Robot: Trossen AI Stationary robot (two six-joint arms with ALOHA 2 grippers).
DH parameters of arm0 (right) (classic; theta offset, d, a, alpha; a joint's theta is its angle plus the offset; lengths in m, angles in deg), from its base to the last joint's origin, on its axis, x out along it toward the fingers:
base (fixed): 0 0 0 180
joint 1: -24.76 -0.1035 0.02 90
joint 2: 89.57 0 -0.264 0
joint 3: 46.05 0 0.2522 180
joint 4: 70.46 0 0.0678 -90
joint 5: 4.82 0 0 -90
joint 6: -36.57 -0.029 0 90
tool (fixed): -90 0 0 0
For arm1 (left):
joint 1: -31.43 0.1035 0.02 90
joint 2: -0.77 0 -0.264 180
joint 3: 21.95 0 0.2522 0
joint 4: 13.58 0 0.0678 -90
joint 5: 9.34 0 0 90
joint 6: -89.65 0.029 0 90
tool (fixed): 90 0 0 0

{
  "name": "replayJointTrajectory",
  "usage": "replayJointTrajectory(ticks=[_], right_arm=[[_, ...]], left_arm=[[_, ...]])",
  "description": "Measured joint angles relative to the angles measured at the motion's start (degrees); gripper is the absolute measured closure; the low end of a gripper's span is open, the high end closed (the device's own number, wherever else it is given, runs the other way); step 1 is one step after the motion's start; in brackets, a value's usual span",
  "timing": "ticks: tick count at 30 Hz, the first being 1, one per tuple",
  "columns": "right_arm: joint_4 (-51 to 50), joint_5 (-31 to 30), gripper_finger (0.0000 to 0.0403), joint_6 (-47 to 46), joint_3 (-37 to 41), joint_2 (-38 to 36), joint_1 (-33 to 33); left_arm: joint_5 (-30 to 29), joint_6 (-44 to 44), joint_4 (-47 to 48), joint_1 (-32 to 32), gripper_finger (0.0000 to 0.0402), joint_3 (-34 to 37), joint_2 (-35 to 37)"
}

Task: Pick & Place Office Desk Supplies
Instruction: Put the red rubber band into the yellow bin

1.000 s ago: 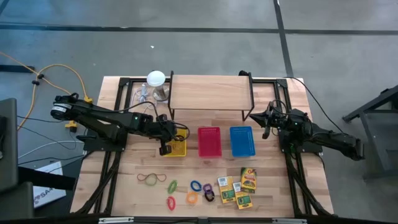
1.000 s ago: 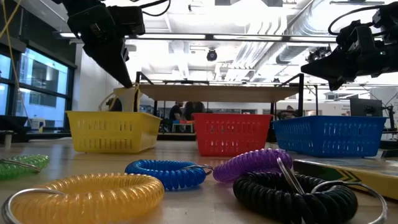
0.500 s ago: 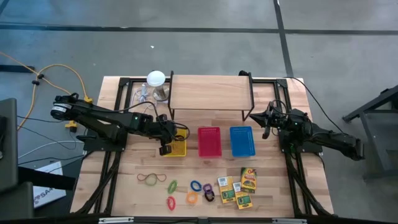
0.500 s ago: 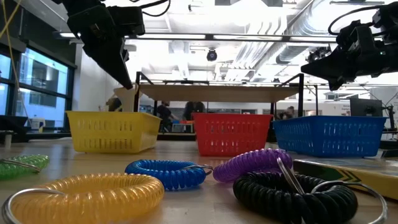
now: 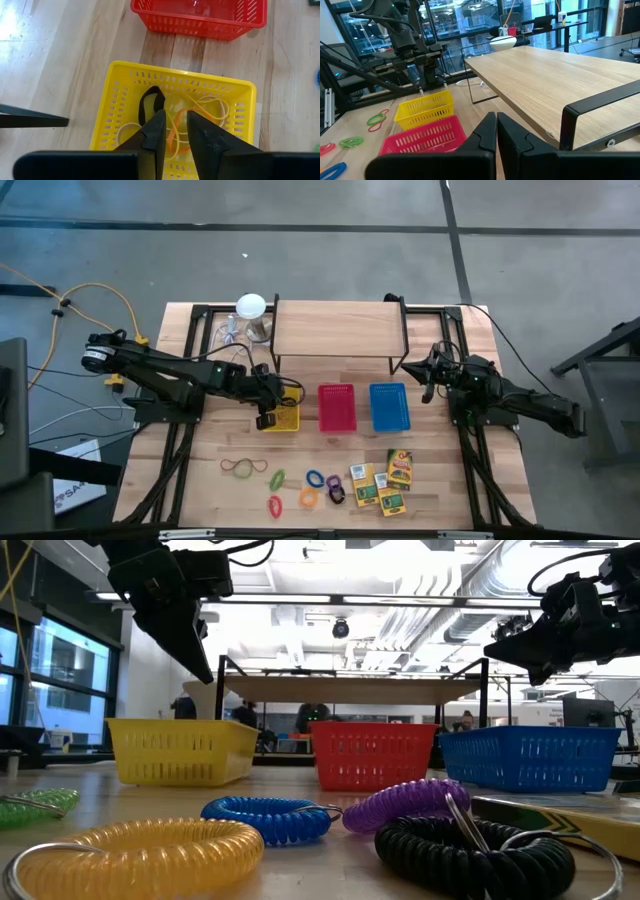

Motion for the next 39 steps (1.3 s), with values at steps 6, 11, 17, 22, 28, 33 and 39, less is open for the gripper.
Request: replayJointTrajectory(ticks=[6, 11, 17, 22, 28, 33, 39], right_arm=[[0.0, 0.0, 0.0401, 0.0, 0.0, 0.0, 0.0], [0.0, 0.0, 0.0401, 0.0, 0.0, 0.0, 0.0], [0.0, 0.0, 0.0401, 0.0, 0.0, 0.0, 0.0], [0.0, 0.0, 0.0401, 0.0, 0.0, 0.0, 0.0], [0.0, 0.0, 0.0401, 0.0, 0.0, 0.0, 0.0], [0.0, 0.0, 0.0401, 0.0, 0.0, 0.0, 0.0], [0.0, 0.0, 0.0401, 0.0, 0.0, 0.0, 0.0]], left_arm=[[0.0, 0.2, 0.0, 0.0, 0.0327, 0.0, 0.0], [0.0, 0.4, -0.2, -0.8, 0.0327, 0.0, 0.0], [0.0, 0.4, -1.1, -4.4, 0.0327, 0.0, 0.0], [0.0, 0.1, -1.1, -8.9, 0.0327, 0.0, 0.0], [0.0, 0.0, -1.1, -14.8, 0.0327, 0.0, 0.0], [0.0, 0.0, -1.1, -19.9, 0.0327, 0.0, 0.0], [0.0, -0.1, -1.1, -26.2, 0.0327, 0.0, 0.0]])
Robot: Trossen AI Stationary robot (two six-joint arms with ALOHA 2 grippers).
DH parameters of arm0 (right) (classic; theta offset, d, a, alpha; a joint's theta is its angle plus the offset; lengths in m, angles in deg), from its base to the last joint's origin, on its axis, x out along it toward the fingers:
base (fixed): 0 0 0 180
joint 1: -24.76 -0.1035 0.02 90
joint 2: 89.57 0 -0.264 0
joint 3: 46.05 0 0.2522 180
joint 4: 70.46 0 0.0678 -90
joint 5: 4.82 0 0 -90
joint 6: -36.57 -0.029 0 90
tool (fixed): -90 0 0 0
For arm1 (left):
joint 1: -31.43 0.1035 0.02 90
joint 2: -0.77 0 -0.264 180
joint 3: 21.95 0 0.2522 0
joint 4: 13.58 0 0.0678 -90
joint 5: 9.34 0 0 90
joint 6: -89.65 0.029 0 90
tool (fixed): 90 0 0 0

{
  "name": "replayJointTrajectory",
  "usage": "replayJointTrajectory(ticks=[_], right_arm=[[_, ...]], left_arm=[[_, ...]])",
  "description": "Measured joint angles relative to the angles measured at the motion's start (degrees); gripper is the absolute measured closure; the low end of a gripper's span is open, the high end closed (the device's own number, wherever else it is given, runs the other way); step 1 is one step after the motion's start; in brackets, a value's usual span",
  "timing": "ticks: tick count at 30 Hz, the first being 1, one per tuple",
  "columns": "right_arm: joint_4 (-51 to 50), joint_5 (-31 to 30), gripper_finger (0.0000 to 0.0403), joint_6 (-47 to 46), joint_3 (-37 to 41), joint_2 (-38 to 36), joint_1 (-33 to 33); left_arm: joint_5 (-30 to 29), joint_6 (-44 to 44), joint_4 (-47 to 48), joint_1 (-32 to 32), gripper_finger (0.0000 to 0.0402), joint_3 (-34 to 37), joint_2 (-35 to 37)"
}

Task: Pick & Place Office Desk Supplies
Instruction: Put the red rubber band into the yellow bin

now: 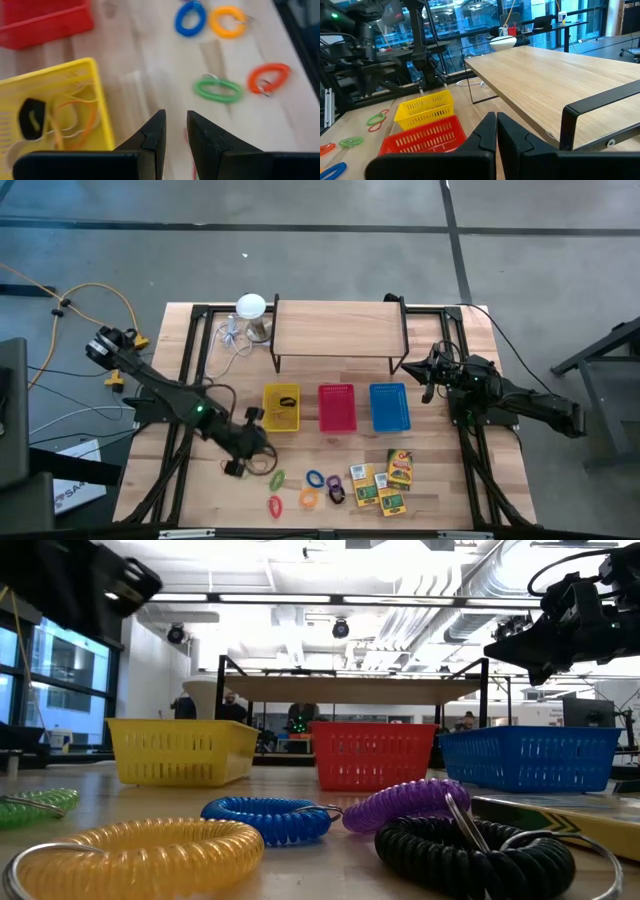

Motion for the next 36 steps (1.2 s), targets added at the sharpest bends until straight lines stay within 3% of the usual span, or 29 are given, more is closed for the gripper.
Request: replayJointTrajectory(ticks=[10, 36], right_arm=[[0.0, 0.0, 0.0401, 0.0, 0.0, 0.0, 0.0], [0.0, 0.0, 0.0401, 0.0, 0.0, 0.0, 0.0]], left_arm=[[-2.8, -1.6, 0.8, -5.4, 0.0327, 0.0, -0.7], [-3.0, -13.4, -1.7, -7.9, 0.0327, 0.0, -16.9]])
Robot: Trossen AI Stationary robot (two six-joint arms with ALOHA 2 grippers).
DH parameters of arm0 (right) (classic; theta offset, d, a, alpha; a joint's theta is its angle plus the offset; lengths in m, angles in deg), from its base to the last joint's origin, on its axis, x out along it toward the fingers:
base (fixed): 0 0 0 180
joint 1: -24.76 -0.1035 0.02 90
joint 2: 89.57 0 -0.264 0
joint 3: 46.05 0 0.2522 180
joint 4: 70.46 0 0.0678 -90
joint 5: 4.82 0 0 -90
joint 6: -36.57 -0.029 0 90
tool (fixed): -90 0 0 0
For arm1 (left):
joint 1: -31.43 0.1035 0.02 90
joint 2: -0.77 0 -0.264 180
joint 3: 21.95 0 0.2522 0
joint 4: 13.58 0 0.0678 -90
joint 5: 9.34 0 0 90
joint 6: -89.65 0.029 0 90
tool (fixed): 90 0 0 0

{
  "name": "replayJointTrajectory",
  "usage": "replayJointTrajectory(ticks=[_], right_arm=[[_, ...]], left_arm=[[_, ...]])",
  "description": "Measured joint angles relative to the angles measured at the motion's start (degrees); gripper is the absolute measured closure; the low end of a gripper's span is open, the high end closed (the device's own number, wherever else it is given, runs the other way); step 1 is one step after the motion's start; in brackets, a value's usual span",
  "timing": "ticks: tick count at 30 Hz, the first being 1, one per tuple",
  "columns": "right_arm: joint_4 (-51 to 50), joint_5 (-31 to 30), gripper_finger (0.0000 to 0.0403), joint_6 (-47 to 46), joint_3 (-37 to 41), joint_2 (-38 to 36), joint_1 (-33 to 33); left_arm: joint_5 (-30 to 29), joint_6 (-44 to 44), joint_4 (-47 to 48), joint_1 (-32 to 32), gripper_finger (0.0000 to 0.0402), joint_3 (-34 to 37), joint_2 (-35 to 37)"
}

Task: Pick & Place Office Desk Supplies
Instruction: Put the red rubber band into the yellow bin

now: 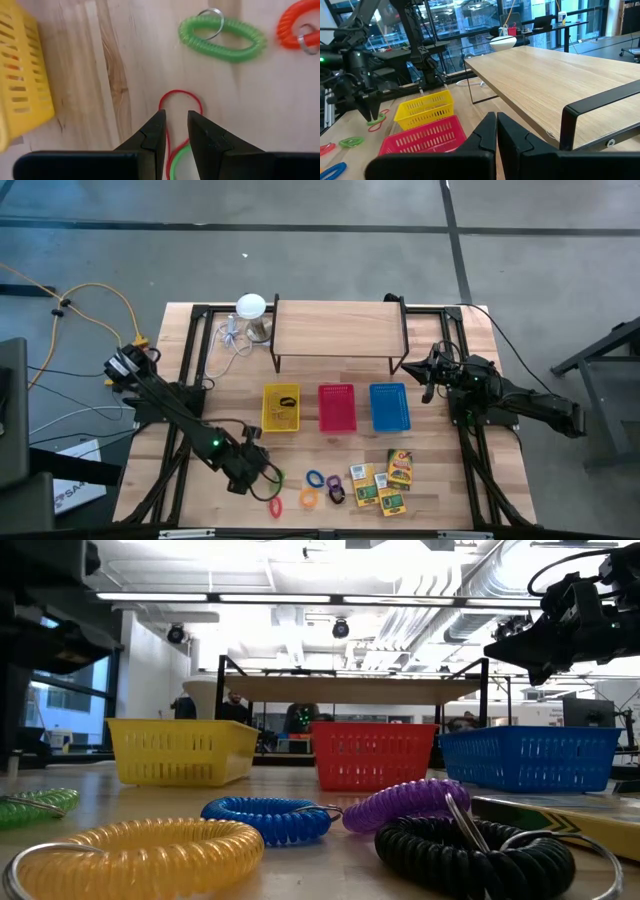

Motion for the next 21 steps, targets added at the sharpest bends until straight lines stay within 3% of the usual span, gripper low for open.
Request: replayJointTrajectory(ticks=[21], right_arm=[[0.0, 0.0, 0.0401, 0.0, 0.0, 0.0, 0.0]], left_arm=[[-1.6, -3.5, -0.2, 0.5, 0.0327, 0.0, -3.9]])
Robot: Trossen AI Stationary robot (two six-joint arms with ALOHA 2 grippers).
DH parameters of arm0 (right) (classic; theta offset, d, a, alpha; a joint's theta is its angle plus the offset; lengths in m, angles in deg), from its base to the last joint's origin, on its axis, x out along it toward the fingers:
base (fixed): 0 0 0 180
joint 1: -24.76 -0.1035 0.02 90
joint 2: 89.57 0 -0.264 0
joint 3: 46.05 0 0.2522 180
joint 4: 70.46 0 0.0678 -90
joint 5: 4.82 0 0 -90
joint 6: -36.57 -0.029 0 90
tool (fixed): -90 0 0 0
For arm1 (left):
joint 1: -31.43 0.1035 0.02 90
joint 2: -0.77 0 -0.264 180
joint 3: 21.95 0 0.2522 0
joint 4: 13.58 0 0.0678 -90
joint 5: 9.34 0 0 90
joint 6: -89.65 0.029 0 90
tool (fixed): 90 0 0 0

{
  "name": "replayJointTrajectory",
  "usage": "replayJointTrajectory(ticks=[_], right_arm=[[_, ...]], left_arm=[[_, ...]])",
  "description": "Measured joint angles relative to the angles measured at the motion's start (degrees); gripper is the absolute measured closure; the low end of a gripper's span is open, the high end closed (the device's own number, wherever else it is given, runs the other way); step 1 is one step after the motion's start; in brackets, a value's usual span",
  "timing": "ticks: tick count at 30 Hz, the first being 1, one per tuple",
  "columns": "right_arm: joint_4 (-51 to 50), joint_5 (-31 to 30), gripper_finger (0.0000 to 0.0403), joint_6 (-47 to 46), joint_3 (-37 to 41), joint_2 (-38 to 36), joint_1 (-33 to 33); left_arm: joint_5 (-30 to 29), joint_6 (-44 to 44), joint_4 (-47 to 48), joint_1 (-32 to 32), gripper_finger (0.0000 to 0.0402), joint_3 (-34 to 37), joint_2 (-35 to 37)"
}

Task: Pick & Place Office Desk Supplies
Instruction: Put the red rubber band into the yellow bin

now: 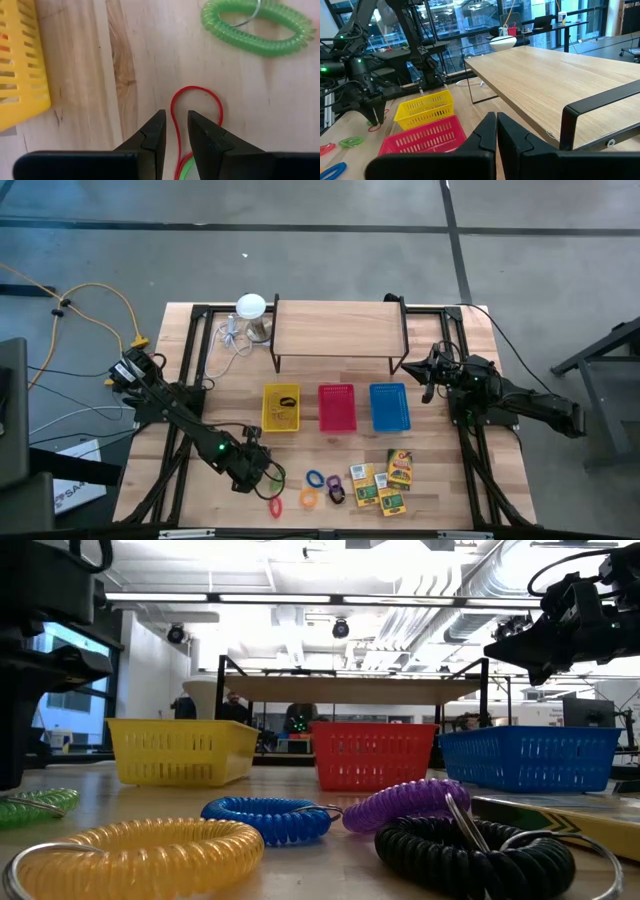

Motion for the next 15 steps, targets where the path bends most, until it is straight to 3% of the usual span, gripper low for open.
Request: replayJointTrajectory(ticks=[15], right_arm=[[0.0, 0.0, 0.0401, 0.0, 0.0, 0.0, 0.0]], left_arm=[[0.2, -1.4, 0.2, 0.4, 0.0328, 0.0, -0.9]])
